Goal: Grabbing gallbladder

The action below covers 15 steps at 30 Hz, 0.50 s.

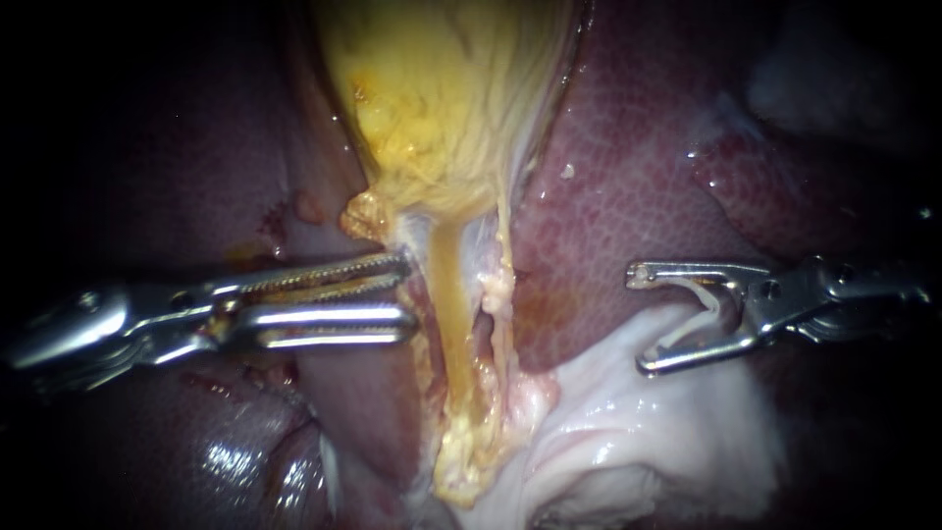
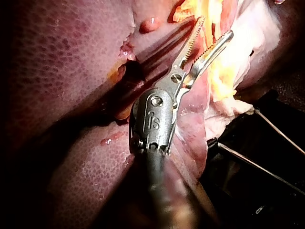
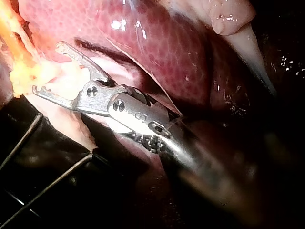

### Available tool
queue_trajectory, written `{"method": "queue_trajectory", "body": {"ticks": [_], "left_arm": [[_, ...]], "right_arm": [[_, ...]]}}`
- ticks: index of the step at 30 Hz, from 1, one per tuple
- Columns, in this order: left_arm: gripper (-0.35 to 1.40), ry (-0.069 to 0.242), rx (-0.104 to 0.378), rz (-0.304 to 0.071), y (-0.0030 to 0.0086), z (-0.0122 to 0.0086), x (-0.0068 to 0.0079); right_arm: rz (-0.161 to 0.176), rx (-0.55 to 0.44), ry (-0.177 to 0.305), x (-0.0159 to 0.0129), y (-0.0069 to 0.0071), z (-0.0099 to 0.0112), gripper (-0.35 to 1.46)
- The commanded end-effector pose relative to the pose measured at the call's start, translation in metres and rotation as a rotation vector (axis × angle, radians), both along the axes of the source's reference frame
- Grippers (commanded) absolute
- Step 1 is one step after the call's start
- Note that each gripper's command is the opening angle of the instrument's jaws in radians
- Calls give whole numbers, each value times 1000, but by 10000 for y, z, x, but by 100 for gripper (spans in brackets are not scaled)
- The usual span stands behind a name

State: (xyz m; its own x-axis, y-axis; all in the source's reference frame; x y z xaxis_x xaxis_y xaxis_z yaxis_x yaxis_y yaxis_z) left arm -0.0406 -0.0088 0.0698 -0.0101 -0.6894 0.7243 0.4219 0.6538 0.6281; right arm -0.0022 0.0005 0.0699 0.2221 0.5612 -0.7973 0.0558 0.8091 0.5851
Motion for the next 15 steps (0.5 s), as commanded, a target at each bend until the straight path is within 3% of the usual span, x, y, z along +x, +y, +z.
{"method": "queue_trajectory", "body": {"ticks": [1, 4, 8, 15], "left_arm": [[47, 3, -1, -5, 0, -1, 4], [47, 8, 1, -13, 2, -5, 17], [47, 11, -5, -29, 16, -9, 28], [47, 17, -47, -39, 41, -9, 30]], "right_arm": [[0, 0, 0, 0, 0, 0, 60], [0, 0, 0, 0, 0, 1, 60], [0, 0, 0, 0, 0, 1, 60], [0, 0, 0, 0, 0, 1, 60]]}}
